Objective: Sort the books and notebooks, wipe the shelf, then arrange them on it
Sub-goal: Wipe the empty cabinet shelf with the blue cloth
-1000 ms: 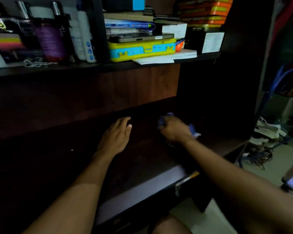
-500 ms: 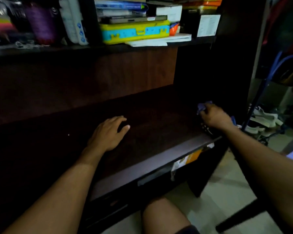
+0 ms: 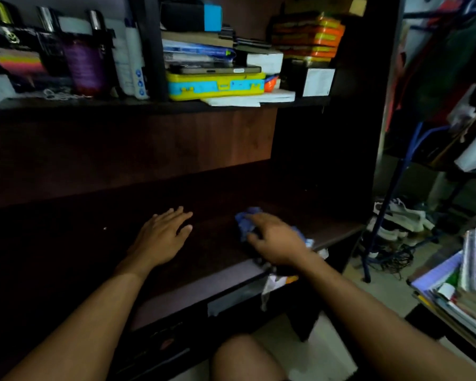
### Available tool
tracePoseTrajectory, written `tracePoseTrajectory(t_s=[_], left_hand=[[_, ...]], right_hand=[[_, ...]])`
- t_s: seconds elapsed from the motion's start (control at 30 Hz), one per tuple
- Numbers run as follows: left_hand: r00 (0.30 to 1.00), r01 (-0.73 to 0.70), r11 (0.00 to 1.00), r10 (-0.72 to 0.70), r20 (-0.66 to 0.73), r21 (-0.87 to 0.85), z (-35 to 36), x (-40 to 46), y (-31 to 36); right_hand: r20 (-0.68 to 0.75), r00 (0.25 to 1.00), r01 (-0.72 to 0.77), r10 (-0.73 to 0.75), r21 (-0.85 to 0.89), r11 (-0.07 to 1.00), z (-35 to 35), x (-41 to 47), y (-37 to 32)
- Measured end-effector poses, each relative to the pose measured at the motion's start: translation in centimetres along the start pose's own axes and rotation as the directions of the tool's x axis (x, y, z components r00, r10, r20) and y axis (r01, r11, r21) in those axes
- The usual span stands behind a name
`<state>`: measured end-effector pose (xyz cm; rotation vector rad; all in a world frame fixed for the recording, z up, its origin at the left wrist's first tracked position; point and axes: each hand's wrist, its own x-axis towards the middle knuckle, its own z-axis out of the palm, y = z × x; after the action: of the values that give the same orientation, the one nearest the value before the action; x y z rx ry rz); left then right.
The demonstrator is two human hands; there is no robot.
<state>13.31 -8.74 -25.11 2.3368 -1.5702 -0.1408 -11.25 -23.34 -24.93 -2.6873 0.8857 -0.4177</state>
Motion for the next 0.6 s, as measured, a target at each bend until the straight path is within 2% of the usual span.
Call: tracePoseTrajectory(t_s=[0.1, 0.17, 0.2, 0.27, 0.3, 0.33, 0.37, 0.4, 0.43, 0.47, 0.5, 0.53, 0.6], left_hand=[[0.999, 0.041, 0.999, -0.041, -0.032, 0.011, -0.3, 0.1, 0.4], [1.0, 0.007, 0.991, -0.004, -0.019, 0.137, -1.3, 1.0, 0.8], [1.0, -0.008, 0.991, 0.011, -0.019, 0.137, -1.9, 2.1, 0.3], [0.996, -0.013, 0.999, 0.009, -0.087, -0.047, -3.0, 4.1, -1.3], [0.98, -0.004, 0.984, -0.032, -0.198, -0.178, -3.4, 5.2, -2.7], [0.94, 0.015, 0.955, -0.114, -0.321, -0.296, -3.7, 6.0, -4.2], [0.87, 0.045, 0.91, -0.238, -0.432, -0.412, -3.6, 6.9, -5.8], [0.788, 0.064, 0.834, -0.379, -0.485, -0.548, -3.6, 7.2, -6.7], [0.731, 0.079, 0.739, -0.499, -0.466, -0.669, -3.5, 7.6, -7.3], [0.721, 0.078, 0.664, -0.552, -0.418, -0.744, -3.5, 7.7, -7.3], [0.758, 0.081, 0.635, -0.54, -0.367, -0.768, -3.6, 8.0, -7.0], [0.8, 0.102, 0.62, -0.516, -0.306, -0.778, -3.2, 8.2, -7.1], [0.838, 0.046, 0.622, -0.45, -0.309, -0.782, -2.9, 8.5, -6.6]], right_hand=[[-0.111, 0.945, -0.31, 0.307, -0.01, 0.951, -3.8, 0.7, 8.2], [-0.12, 0.905, -0.414, 0.408, -0.028, 0.91, -5.4, 0.6, 11.1], [-0.127, 0.894, -0.436, 0.429, -0.032, 0.899, -5.5, 1.0, 11.3], [-0.145, 0.885, -0.456, 0.442, -0.077, 0.887, -5.3, 1.8, 11.5], [-0.162, 0.877, -0.47, 0.452, -0.1, 0.877, -4.9, 2.5, 11.7], [-0.167, 0.869, -0.486, 0.465, -0.118, 0.866, -4.6, 3.1, 11.7], [-0.178, 0.867, -0.49, 0.465, -0.134, 0.862, -4.3, 4.2, 12.1], [-0.176, 0.868, -0.491, 0.465, -0.161, 0.856, -4.2, 5.3, 12.5], [-0.166, 0.875, -0.482, 0.455, -0.197, 0.854, -4.1, 7.1, 12.8], [-0.161, 0.871, -0.49, 0.464, -0.215, 0.845, -3.8, 8.6, 12.8], [-0.155, 0.874, -0.484, 0.459, -0.224, 0.846, -3.8, 10.0, 12.3], [-0.156, 0.874, -0.486, 0.461, -0.236, 0.842, -3.0, 11.9, 12.0], [-0.196, 0.862, -0.499, 0.467, -0.174, 0.849, -2.4, 14.8, 11.6]])
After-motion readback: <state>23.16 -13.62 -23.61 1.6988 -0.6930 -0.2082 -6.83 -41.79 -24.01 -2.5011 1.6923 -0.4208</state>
